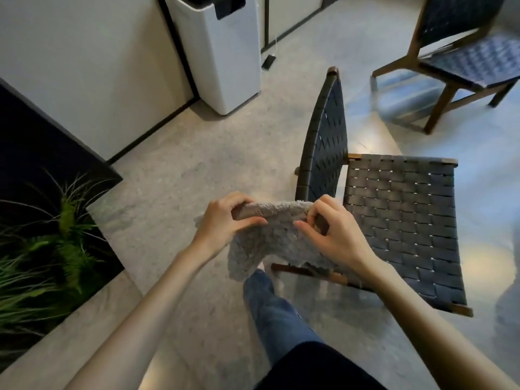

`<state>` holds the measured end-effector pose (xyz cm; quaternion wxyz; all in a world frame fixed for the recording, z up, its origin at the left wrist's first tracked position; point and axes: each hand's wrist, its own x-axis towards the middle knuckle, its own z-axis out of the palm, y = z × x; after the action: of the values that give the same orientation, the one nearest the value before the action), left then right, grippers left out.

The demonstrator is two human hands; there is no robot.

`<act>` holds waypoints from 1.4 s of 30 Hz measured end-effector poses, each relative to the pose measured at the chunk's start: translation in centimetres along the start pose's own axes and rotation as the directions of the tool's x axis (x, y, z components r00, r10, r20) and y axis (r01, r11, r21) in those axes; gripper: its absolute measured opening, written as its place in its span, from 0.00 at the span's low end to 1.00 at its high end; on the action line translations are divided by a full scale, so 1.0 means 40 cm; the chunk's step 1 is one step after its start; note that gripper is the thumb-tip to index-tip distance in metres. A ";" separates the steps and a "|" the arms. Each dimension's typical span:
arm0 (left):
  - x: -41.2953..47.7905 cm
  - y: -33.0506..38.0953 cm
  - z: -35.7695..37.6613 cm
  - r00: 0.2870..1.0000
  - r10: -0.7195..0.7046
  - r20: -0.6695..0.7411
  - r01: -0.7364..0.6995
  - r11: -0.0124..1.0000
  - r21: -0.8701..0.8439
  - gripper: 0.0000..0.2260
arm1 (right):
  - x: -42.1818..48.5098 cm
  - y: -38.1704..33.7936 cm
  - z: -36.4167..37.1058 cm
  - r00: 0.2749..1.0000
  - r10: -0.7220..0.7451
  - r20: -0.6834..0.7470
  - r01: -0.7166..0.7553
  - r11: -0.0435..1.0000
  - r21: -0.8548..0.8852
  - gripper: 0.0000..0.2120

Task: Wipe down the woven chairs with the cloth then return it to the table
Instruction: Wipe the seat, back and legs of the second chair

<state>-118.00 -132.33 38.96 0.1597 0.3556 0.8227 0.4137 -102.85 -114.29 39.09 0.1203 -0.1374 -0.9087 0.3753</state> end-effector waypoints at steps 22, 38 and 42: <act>0.894 -0.130 -0.088 0.692 0.212 0.690 -0.362 0.929 0.078 0.02 | 0.499 0.056 0.075 0.641 0.676 -0.363 -0.607 0.736 0.300 0.06; 1.021 -0.160 -0.102 0.048 0.155 0.987 -0.375 0.918 -0.126 0.08 | 0.644 -0.253 0.390 -0.228 0.834 -0.503 -0.566 0.307 0.765 0.08; 0.902 -0.147 -0.079 -0.071 -0.052 0.996 -0.053 0.997 0.048 0.10 | 0.654 -0.271 0.461 -0.294 0.835 -0.465 -0.450 0.308 0.838 0.06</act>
<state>-147.53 -110.63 37.35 0.6980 0.5507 0.4577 -0.0082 -134.91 -124.73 37.15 0.4015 -0.7858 -0.3084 0.3553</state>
